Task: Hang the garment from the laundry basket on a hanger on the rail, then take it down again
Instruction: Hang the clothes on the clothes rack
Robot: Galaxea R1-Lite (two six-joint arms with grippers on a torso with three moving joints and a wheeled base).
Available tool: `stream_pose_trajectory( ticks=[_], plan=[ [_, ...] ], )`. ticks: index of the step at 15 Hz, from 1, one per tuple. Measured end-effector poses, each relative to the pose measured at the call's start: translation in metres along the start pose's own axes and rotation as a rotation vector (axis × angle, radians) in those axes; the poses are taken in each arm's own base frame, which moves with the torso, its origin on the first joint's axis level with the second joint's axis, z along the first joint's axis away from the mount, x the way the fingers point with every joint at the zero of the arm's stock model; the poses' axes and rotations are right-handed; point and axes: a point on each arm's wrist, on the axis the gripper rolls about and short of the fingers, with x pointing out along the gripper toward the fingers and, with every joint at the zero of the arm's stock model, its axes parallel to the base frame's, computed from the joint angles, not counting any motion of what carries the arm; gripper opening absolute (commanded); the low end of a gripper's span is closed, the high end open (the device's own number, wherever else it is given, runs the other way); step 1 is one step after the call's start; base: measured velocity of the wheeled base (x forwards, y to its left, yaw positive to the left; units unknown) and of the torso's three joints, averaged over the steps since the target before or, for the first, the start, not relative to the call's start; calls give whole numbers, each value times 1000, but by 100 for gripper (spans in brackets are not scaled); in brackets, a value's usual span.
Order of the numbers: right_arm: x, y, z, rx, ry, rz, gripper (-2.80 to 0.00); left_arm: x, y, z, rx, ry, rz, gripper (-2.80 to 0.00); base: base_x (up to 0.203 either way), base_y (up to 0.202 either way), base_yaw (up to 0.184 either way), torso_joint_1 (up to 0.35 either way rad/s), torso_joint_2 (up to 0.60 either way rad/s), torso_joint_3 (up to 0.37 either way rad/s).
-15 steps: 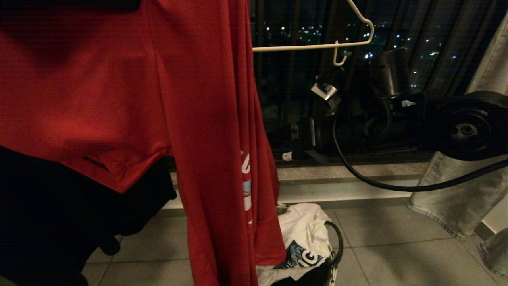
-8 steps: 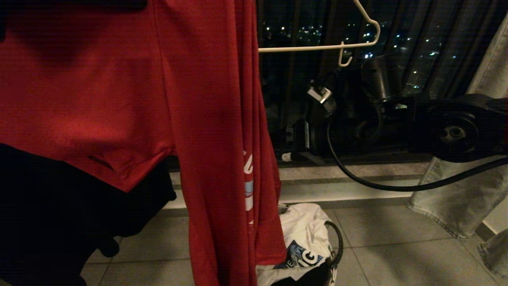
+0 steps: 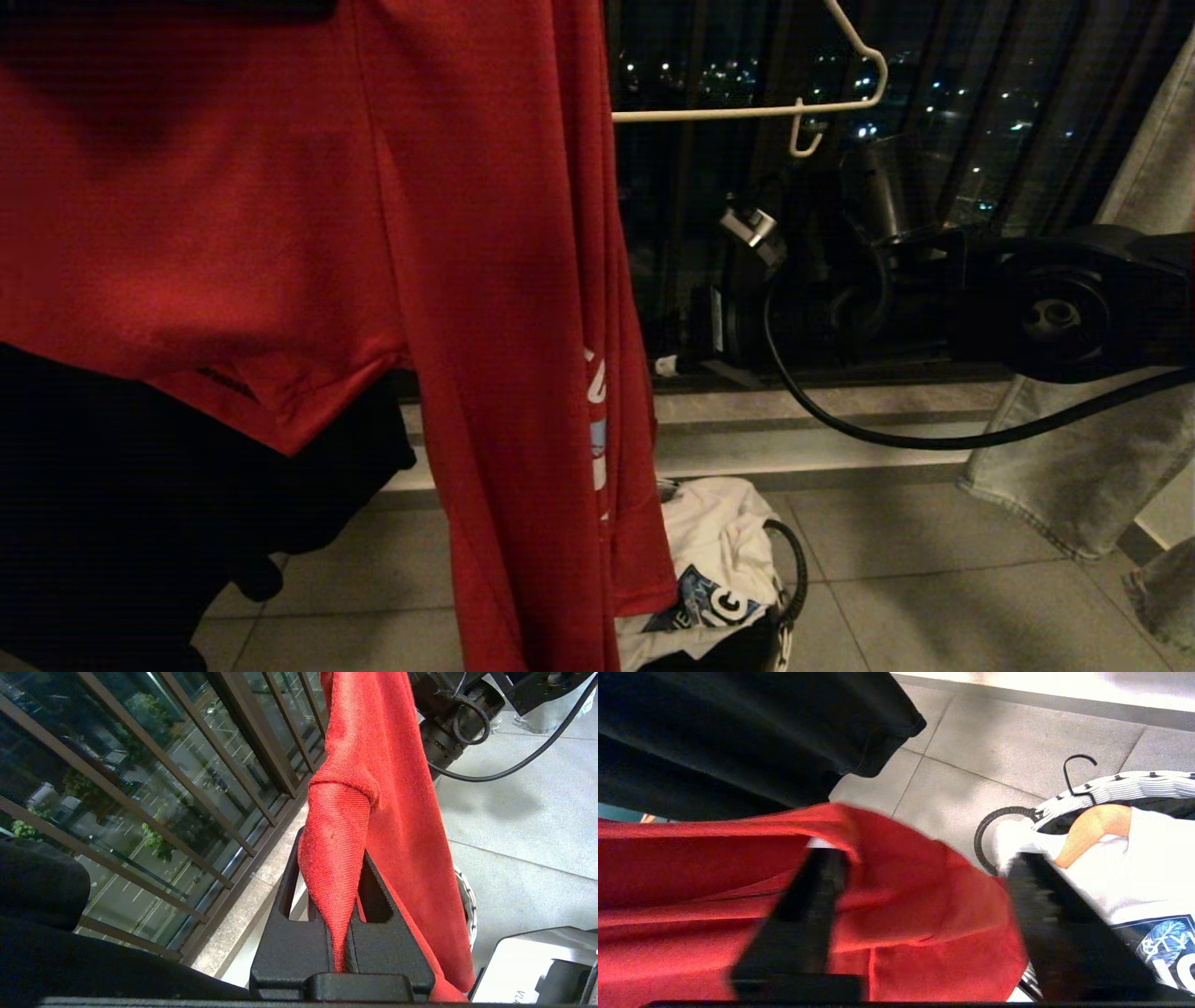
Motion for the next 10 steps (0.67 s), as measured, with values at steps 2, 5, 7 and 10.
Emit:
stream_pose_trajectory(
  ticks=[2, 5, 7, 10],
  plan=[
    [0, -1, 0, 1, -1, -3, -280, 0, 0, 0, 0, 0, 0, -280, 0, 0, 0, 0, 0, 0],
    [1, -1, 0, -1, -2, -5, -280, 0, 0, 0, 0, -1, 1, -280, 0, 0, 0, 0, 0, 0],
    [0, -2, 2, 0, -8, -5, -280, 0, 0, 0, 0, 0, 2, -280, 0, 0, 0, 0, 0, 0],
    [0, -8, 6, 4, -20, -17, -280, -1, 0, 0, 0, 1, 6, -280, 0, 0, 0, 0, 0, 0]
  ],
)
